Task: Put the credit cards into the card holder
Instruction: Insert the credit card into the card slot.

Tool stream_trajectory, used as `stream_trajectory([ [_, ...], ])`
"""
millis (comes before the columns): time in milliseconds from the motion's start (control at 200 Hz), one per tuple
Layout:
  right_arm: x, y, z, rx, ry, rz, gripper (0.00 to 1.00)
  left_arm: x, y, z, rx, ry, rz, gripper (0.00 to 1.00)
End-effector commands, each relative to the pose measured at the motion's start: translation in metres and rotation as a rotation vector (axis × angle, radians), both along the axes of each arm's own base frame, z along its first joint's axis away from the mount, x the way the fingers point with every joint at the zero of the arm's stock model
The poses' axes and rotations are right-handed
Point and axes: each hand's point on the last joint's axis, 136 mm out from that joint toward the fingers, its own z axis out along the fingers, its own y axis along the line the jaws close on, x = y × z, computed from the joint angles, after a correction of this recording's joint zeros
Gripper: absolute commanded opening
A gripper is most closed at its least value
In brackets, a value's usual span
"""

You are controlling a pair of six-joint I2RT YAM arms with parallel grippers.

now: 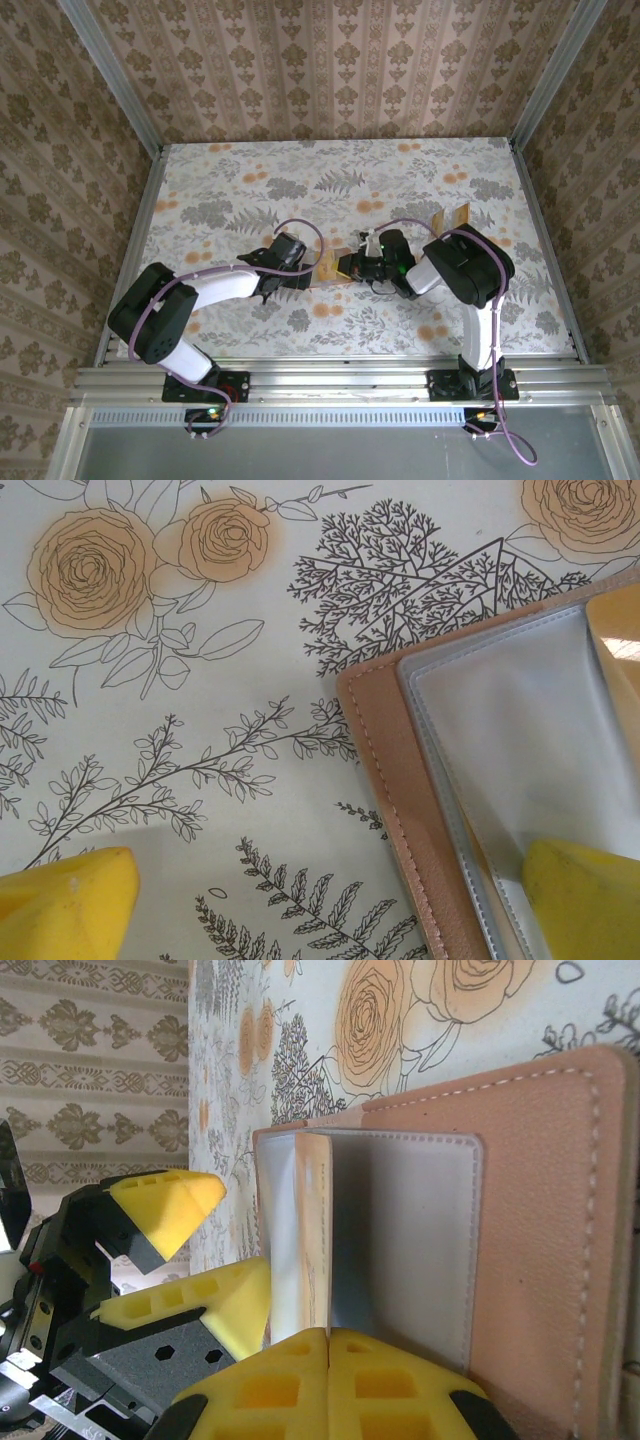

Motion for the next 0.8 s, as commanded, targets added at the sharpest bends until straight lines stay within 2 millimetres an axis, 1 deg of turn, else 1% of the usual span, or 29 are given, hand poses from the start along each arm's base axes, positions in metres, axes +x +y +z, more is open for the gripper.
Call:
stream_trajectory([
  [0,-0.016,0.0,-0.034,-0.082,0.102,0.014,0.0,-0.014,0.015,-0.014,0.055,0.054,0.003,1.0],
  [210,-0.017,-0.004,-0.032,-0.105,0.09,0.013,0.0,-0.014,0.016,-0.013,0.055,0.053,0.004,1.0],
  [490,-0.016,-0.025,-0.033,-0.122,0.094,-0.039,0.0,-0.014,0.015,-0.014,0.056,0.055,0.001,1.0],
  [650,-0.019,-0.029,-0.035,-0.131,0.103,-0.049,0.0,-0.013,0.014,-0.013,0.053,0.054,0.0,1.0],
  [795,-0.018,-0.027,-0.036,-0.127,0.104,-0.043,0.0,-0.013,0.014,-0.014,0.054,0.056,0.001,1.0],
])
